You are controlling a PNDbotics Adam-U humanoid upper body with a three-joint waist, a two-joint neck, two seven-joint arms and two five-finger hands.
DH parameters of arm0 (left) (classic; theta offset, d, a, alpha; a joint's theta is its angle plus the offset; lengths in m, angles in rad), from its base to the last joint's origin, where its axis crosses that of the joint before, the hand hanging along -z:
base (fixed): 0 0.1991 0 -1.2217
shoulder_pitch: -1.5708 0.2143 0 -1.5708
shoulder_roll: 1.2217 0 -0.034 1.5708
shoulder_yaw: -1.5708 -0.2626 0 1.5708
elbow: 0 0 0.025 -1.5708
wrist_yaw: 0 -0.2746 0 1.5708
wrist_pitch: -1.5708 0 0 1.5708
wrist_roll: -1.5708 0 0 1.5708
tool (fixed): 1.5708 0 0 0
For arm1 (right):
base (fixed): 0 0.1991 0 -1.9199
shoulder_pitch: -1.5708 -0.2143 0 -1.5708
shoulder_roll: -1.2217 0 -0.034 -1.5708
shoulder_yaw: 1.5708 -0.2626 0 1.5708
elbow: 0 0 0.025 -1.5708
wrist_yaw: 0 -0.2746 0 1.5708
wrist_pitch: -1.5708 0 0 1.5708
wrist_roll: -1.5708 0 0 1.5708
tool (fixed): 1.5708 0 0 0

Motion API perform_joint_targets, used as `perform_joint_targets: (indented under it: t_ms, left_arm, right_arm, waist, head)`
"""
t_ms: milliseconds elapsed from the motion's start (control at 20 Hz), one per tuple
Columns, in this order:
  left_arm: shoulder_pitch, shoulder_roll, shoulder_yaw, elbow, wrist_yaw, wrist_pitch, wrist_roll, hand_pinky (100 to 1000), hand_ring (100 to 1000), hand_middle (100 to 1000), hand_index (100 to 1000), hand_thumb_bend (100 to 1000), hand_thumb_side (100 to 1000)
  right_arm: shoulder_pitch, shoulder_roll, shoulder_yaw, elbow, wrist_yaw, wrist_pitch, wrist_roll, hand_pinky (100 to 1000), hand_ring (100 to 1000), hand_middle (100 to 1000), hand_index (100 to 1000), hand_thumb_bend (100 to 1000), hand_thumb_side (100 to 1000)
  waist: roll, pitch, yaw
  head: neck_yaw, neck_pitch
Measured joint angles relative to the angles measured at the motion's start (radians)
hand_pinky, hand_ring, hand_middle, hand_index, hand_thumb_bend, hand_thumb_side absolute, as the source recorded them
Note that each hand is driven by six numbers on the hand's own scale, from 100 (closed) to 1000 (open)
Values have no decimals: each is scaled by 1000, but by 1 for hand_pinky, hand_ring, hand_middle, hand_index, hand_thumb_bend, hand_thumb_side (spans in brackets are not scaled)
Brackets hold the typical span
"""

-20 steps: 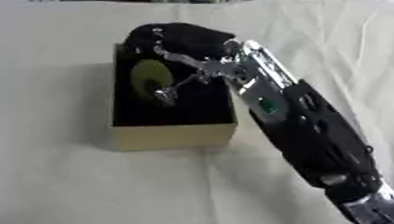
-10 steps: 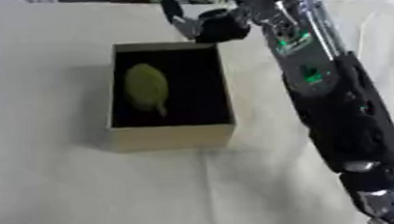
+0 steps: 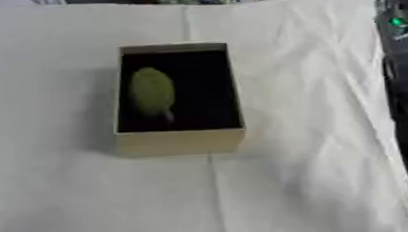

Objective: Pick up objects on the table and place them in the box.

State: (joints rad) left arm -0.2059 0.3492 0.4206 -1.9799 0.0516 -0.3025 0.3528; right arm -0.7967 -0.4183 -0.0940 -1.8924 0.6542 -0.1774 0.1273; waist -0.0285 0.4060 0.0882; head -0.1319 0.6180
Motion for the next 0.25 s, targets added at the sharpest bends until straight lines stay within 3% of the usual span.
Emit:
perform_joint_targets:
  t_ms: [50, 250]
  left_arm:
    - [0, 0, 0, 0, 0, -1, 1, 630, 668, 620, 742, 382, 446]
    - [-5, 0, 0, 0, 0, -7, 7, 631, 668, 620, 742, 385, 444]
  right_arm:
    - [21, 0, -6, -24, -16, 2, -15, 866, 896, 763, 839, 100, 529]
    - [83, 1, -15, -76, -77, -20, -77, 864, 892, 765, 844, 100, 552]
  waist:
    - [5, 0, -1]
    - [23, 3, -6]
  head:
    - [1, 0]
    - [4, -4]
